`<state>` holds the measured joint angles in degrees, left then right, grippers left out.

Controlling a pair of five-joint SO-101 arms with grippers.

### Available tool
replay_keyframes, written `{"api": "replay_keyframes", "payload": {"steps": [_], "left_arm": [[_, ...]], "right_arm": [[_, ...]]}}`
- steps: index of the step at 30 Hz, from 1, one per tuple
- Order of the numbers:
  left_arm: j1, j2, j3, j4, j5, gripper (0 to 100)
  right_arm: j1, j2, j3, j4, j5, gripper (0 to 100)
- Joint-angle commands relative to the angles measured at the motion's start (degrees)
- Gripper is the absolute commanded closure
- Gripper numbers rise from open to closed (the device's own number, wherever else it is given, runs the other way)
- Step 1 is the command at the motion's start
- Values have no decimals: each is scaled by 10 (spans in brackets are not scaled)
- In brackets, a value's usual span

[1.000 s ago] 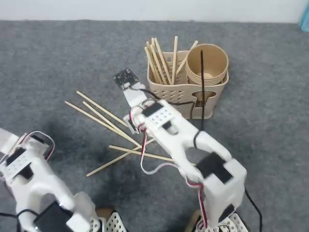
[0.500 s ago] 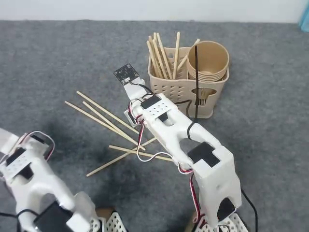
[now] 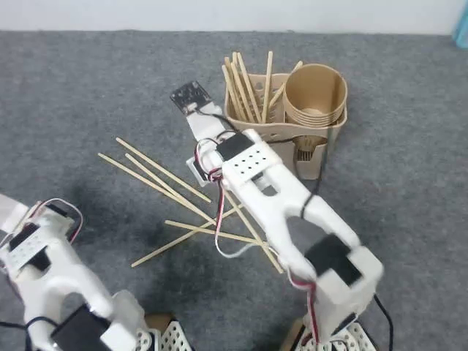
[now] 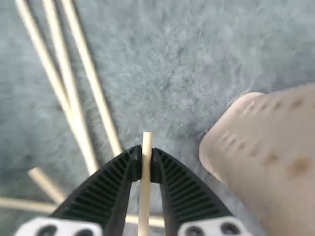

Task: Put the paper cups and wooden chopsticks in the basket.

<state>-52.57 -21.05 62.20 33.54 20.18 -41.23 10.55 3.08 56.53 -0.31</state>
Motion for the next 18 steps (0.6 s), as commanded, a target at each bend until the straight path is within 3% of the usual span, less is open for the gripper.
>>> {"api": "replay_keyframes", "payload": {"steps": [1,5,9,18], "left_arm": [[6,-2,-17,-13,-6,889],[3,-2,-16,-13,-6,889],[3,-2,-16,-12,-6,889],[3,-2,-16,-12,-6,889]], "right_arm": [[-19,-120,-27,59,4,991],[-36,-204,5,131,3,991],[-47,-290,112,140,3,991],[-15,-491,332,-28,7,991]]}}
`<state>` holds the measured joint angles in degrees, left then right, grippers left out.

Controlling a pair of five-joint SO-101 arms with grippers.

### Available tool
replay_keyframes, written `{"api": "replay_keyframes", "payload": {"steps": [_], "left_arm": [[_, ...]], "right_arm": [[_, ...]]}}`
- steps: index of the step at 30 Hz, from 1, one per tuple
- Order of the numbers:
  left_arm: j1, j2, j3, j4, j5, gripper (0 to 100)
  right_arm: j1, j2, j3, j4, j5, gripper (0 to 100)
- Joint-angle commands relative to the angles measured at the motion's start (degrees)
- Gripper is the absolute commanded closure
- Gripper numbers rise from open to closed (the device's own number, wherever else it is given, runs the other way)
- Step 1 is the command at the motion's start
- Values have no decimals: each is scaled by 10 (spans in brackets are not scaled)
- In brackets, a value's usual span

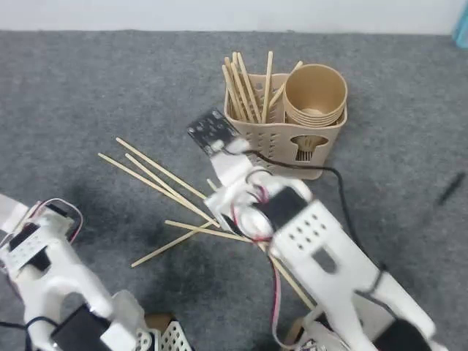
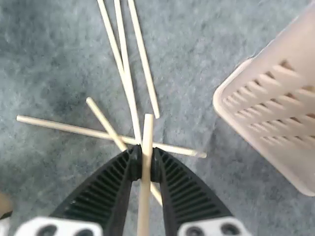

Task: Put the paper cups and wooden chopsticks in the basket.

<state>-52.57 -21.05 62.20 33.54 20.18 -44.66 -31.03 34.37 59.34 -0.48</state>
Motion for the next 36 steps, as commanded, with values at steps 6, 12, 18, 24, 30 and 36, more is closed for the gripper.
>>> {"api": "replay_keyframes", "payload": {"steps": [6,12,18,24,30,36], "left_arm": [[3,-2,-16,-12,-6,889],[3,-2,-15,-11,-7,889],[3,-2,-15,-11,-7,889],[4,-2,-15,-11,-7,889],[4,-2,-15,-11,-7,889],[3,-2,-15,-11,-7,889]], "right_arm": [[35,-174,18,-230,7,991],[44,-226,18,-436,6,991],[97,-222,18,-647,10,991],[168,-153,-7,-836,62,991],[199,-41,-57,-923,67,991],[200,58,-77,-996,67,991]]}}
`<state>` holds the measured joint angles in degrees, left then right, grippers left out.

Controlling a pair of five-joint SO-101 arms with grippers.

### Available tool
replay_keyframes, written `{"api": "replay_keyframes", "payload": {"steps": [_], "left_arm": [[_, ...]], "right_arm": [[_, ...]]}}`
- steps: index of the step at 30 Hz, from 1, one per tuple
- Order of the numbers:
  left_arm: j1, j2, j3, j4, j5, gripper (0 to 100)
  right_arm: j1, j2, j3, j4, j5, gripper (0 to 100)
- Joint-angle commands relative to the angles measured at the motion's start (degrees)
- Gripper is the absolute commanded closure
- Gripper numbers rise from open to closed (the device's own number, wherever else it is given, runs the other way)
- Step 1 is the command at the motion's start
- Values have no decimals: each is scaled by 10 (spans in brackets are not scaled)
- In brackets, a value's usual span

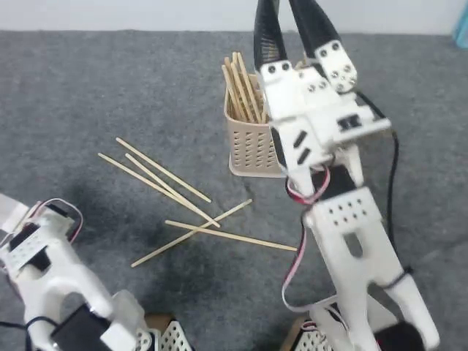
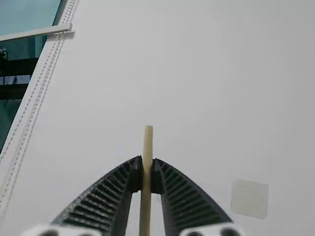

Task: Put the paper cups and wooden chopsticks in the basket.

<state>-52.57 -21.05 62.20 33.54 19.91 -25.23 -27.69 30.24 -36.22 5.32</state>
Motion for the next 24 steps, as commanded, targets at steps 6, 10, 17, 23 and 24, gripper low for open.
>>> {"api": "replay_keyframes", "payload": {"steps": [6,10,17,23,24], "left_arm": [[4,-2,-15,-13,-4,889],[5,-2,-15,-13,-4,889],[5,-2,-16,-13,-4,889],[5,-2,-16,-13,-4,889],[5,-2,-16,-13,-4,889]], "right_arm": [[12,77,33,-118,6,990],[13,88,143,-212,5,990],[15,105,239,-280,4,962],[15,95,192,-181,-66,876],[15,90,173,-160,-67,883]]}}
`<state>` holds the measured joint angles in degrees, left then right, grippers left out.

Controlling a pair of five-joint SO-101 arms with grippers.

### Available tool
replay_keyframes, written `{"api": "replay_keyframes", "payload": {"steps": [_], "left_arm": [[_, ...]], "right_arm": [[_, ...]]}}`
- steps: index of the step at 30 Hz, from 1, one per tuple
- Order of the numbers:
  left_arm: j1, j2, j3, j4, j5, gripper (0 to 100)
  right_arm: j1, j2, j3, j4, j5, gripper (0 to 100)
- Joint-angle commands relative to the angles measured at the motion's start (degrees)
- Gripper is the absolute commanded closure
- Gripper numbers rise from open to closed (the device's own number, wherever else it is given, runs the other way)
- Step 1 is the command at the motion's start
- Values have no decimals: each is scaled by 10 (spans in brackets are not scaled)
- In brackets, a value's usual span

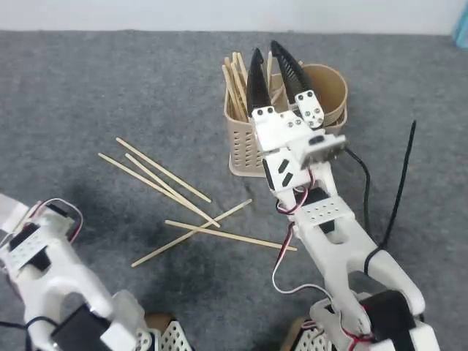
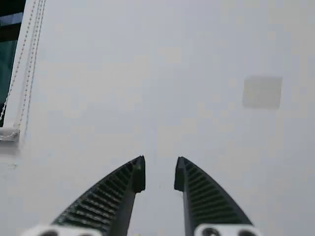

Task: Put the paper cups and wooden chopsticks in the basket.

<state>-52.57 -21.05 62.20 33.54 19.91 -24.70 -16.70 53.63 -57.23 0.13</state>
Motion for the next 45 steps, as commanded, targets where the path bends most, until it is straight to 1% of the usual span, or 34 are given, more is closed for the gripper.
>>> {"api": "replay_keyframes", "payload": {"steps": [1,4,5,7,10,12,13,15,18,20,24,28,31,34,37,45], "left_arm": [[5,-2,-16,-13,-4,889],[5,-2,-16,-13,-4,889],[5,-2,-16,-13,-4,889],[5,-2,-16,-13,-4,889],[5,-2,-16,-13,-4,889],[5,-2,-16,-13,-4,889],[5,-2,-16,-13,-4,889],[5,-2,-16,-13,-4,889],[5,-2,-16,-13,-4,889],[5,-2,-16,-12,-4,889],[3,-2,-16,-12,-4,889],[3,-2,-16,-12,-4,889],[3,-2,-16,-12,-4,889],[3,-2,-16,-11,-4,889],[3,-2,-16,-11,-4,889],[2,-2,-16,-11,-4,889]], "right_arm": [[8,-28,-78,75,-16,888],[4,-77,-132,184,-18,890],[4,-102,-148,229,-27,890],[5,-159,-179,336,-69,890],[8,-259,-233,562,-131,892],[3,-317,-273,727,-146,894],[-7,-339,-288,800,-143,894],[-53,-364,-309,914,-134,894],[-133,-371,-298,1011,-93,894],[-179,-364,-266,1039,-70,894],[-241,-342,-175,1037,-40,894],[-287,-291,-78,987,4,894],[-313,-231,-39,950,49,894],[-320,-156,-40,938,74,894],[-320,-78,-59,928,76,894],[-321,121,-165,929,76,894]]}}
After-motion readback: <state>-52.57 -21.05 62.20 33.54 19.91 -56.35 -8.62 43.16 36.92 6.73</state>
